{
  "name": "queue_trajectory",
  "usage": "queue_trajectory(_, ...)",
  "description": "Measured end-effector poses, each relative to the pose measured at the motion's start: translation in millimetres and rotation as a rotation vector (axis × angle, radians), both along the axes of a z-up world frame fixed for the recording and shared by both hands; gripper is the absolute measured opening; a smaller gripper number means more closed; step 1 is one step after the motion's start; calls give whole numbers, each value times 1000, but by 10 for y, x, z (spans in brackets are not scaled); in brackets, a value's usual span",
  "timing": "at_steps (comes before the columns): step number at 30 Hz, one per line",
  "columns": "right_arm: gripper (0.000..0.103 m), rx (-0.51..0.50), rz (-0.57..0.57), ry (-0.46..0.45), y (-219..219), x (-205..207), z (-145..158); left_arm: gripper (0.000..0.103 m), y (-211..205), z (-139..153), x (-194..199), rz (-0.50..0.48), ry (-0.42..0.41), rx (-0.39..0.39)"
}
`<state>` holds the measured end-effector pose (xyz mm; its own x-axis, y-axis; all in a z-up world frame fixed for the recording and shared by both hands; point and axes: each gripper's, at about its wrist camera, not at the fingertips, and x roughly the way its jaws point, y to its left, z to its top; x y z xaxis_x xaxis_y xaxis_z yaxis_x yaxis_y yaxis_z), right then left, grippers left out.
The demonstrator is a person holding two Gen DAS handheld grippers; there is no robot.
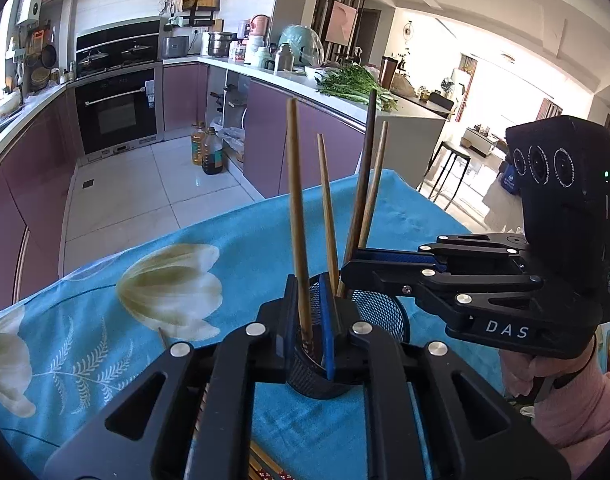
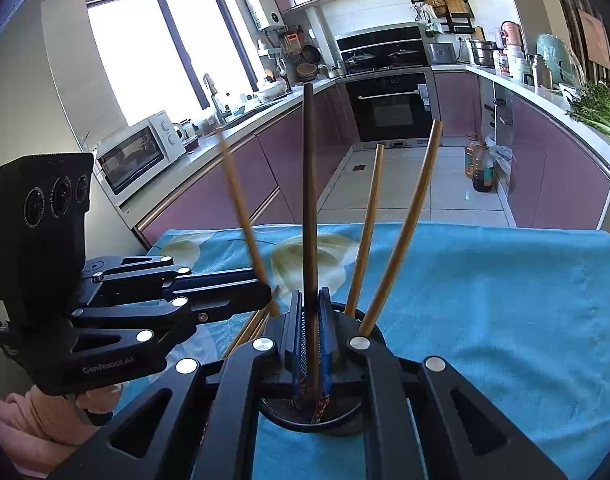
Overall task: Organize utensils
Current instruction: 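Lift both chopsticks upright over the mesh cup and open both grippers to drop them in, then return the right gripper to the chopstick row and grasp one while the left gripper grasps another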
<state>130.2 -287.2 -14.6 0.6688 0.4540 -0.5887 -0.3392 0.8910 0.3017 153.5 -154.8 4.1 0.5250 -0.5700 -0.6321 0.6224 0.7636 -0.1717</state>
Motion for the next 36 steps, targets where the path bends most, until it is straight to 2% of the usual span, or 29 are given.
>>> queue_trajectory(6,16,-1,-20,-9,-2,-16,-13,11,168,7,-57,47,-22,-22)
queue_trajectory(13,22,18,-18,-52,-3,-158,47,19,496,9,-234,121,-58,-27)
queue_trajectory(18,30,16,84,-125,143,-464,175,31,787,-33,-417,178,-102,6)
queue_trajectory(22,36,7,180,-133,354,-634,155,39,957,-143,-532,220,-103,40)
queue_trajectory(27,37,23,231,-36,557,-612,-156,41,1107,-440,-645,261,-51,98)
queue_trajectory(32,37,16,229,100,721,-494,-599,41,1178,-773,-647,273,36,125)
queue_trajectory(36,37,-13,205,150,798,-454,-795,41,1160,-960,-653,274,75,141)
